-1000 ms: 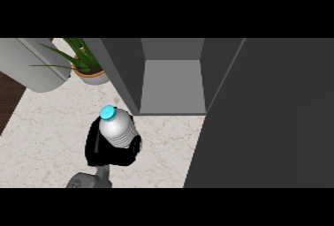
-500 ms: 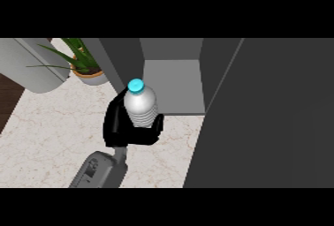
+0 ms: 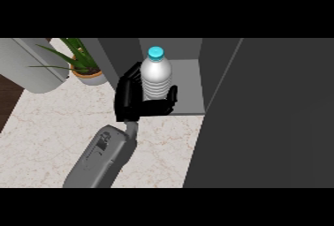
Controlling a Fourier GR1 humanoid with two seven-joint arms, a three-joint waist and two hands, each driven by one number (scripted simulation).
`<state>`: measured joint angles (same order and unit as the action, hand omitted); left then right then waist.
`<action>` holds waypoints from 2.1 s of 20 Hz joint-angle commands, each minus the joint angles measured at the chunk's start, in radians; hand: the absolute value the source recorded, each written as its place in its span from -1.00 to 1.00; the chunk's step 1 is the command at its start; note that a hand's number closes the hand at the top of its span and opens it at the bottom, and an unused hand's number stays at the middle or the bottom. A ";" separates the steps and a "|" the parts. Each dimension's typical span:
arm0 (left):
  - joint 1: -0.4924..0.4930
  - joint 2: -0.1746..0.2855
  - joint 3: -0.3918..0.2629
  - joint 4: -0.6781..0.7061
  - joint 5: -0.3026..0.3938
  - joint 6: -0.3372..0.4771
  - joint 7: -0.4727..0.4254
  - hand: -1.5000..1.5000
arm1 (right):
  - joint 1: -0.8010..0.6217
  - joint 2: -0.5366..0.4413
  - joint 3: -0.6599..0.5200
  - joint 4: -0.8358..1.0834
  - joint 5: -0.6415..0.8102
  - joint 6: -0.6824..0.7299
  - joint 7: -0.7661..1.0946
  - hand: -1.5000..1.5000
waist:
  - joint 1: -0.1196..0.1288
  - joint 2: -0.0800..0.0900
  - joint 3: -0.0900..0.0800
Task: Pick up the bottled water, place it into the cabinet and close the cabinet
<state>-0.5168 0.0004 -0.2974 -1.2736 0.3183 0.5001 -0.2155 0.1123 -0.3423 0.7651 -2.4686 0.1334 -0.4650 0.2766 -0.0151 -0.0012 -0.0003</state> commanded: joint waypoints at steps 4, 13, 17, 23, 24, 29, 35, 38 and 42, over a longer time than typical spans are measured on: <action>-0.209 0.013 0.070 0.165 -0.038 0.030 0.081 1.00 | 0.097 -0.072 -0.002 -0.125 0.012 0.020 -0.030 -1.00 | -0.006 0.000 0.001; -0.406 0.000 0.169 0.535 -0.057 0.057 -0.035 1.00 | 0.076 -0.054 0.040 -0.119 0.056 0.002 -0.013 -1.00 | -0.023 0.005 0.000; -0.452 0.000 0.181 0.674 -0.062 0.048 -0.099 1.00 | 0.074 -0.054 0.041 -0.109 0.019 0.012 -0.037 -1.00 | -0.024 0.007 0.000; -0.464 0.010 0.163 0.826 -0.111 0.106 -0.161 1.00 | 0.066 -0.052 0.057 -0.132 0.032 -0.006 -0.016 -1.00 | -0.031 0.007 0.000; -0.529 0.000 0.141 0.842 -0.114 0.171 -0.126 1.00 | 0.071 -0.065 -0.013 -0.089 -0.036 0.009 -0.061 -1.00 | -0.030 0.009 0.001; -0.580 0.001 0.217 0.986 -0.110 0.151 -0.179 1.00 | 0.033 -0.048 -0.013 -0.068 -0.018 0.005 -0.030 -1.00 | -0.036 0.017 -0.001; -0.552 0.001 0.257 1.053 -0.082 0.146 -0.269 1.00 | 0.059 -0.073 0.035 -0.118 -0.003 0.013 -0.046 -1.00 | -0.050 0.018 -0.001; -0.563 0.000 0.259 1.088 -0.089 0.175 -0.292 1.00 | 0.050 -0.068 0.036 -0.100 -0.013 0.013 -0.041 -1.00 | -0.057 0.022 -0.002; -0.557 0.020 0.247 1.128 -0.125 0.201 -0.309 -1.00 | 0.054 -0.079 0.008 -0.125 -0.004 -0.005 -0.010 -1.00 | -0.046 0.018 -0.002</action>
<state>-1.0864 0.0098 -0.0500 -0.1816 0.2117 0.6752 -0.4928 0.1489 -0.4001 0.7649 -2.4726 0.0818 -0.4629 0.1812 -0.0647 0.0183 -0.0014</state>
